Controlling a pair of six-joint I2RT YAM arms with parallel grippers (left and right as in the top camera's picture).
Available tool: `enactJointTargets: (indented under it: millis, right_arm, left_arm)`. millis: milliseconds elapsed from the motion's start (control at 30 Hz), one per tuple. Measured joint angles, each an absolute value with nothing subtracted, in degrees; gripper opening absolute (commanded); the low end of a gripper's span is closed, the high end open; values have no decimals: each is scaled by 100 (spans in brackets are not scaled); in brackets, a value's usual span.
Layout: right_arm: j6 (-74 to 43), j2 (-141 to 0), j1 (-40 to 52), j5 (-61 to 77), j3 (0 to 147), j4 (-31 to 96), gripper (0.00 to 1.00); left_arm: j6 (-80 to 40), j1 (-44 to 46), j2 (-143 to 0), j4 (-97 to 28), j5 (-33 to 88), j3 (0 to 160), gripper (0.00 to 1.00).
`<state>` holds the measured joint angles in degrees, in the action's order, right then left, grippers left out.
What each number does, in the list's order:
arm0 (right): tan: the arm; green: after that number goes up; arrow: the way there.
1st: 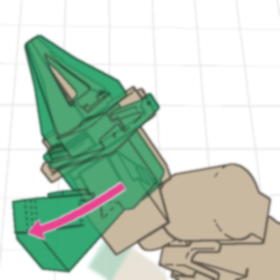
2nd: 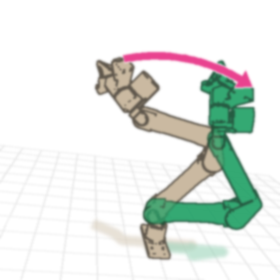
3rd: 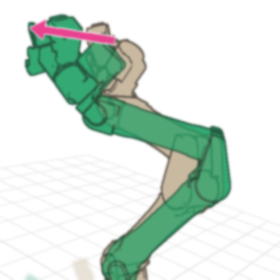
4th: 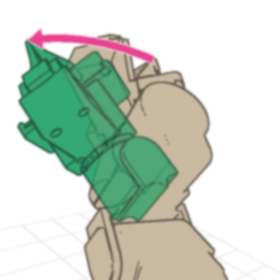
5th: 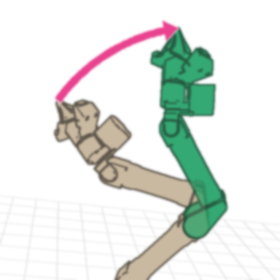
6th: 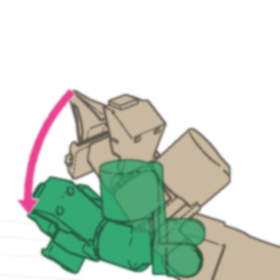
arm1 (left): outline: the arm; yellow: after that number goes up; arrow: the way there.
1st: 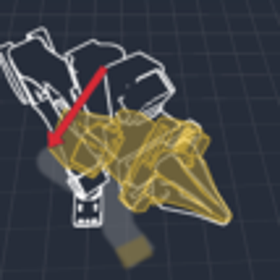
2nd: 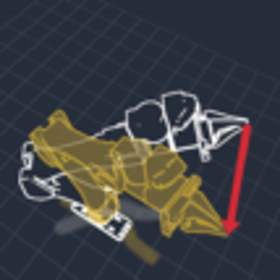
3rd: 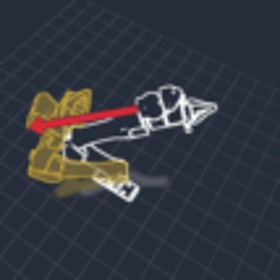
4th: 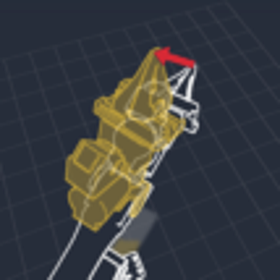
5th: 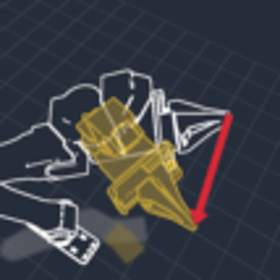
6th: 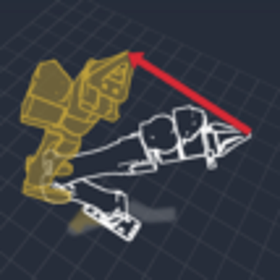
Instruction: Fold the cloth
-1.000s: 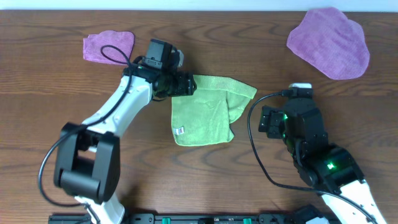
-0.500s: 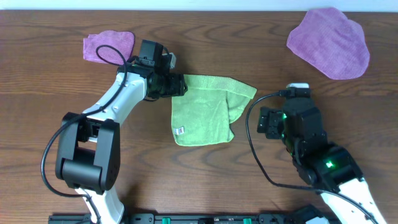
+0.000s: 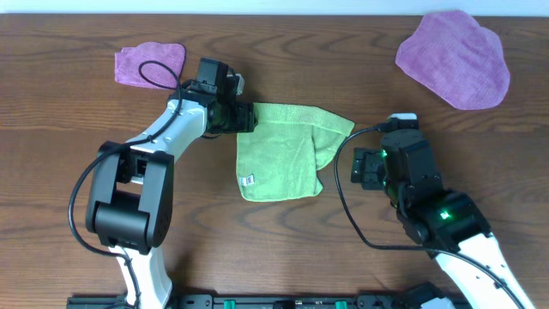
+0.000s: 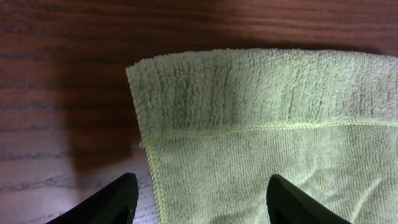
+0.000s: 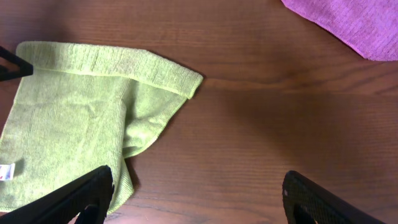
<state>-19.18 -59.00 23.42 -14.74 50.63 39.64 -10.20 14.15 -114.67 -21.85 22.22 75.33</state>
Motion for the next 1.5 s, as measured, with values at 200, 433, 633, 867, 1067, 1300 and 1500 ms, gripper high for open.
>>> enactJointTargets:
  millis: [200, 433, 633, 867, 1067, 1300, 1500]
  right_arm:
    - [-1903, -5900, 2342, -1474, 5063, 3962, 86]
    - [-1900, -5898, 2342, -1472, 5063, 3962, 86]
    - [-1900, -5898, 2342, -1472, 5063, 3959, 85]
    - [-1900, -5898, 2342, -1474, 5063, 3962, 85]
    - [-1900, -5898, 2342, -1472, 5063, 3962, 84]
    - [-1898, -5898, 2342, -1472, 5063, 3962, 85]
    - [-1881, -5898, 2342, -1472, 5063, 3959, 85]
  left_arm:
    - [-1000, 1415, -11472, -2045, 2161, 7533, 68]
    - [-998, 1406, -11535, -1857, 2167, 7533, 67]
    - [-989, 1387, -11616, -1769, 2211, 7533, 67]
    - [-913, 1387, -11616, -1597, 2211, 7535, 66]
    - [-910, 1387, -11616, -1490, 2211, 7533, 67]
    - [-904, 1385, -11712, -1468, 2346, 7533, 64]
    - [-895, 1380, -11852, -1411, 2486, 7535, 65]
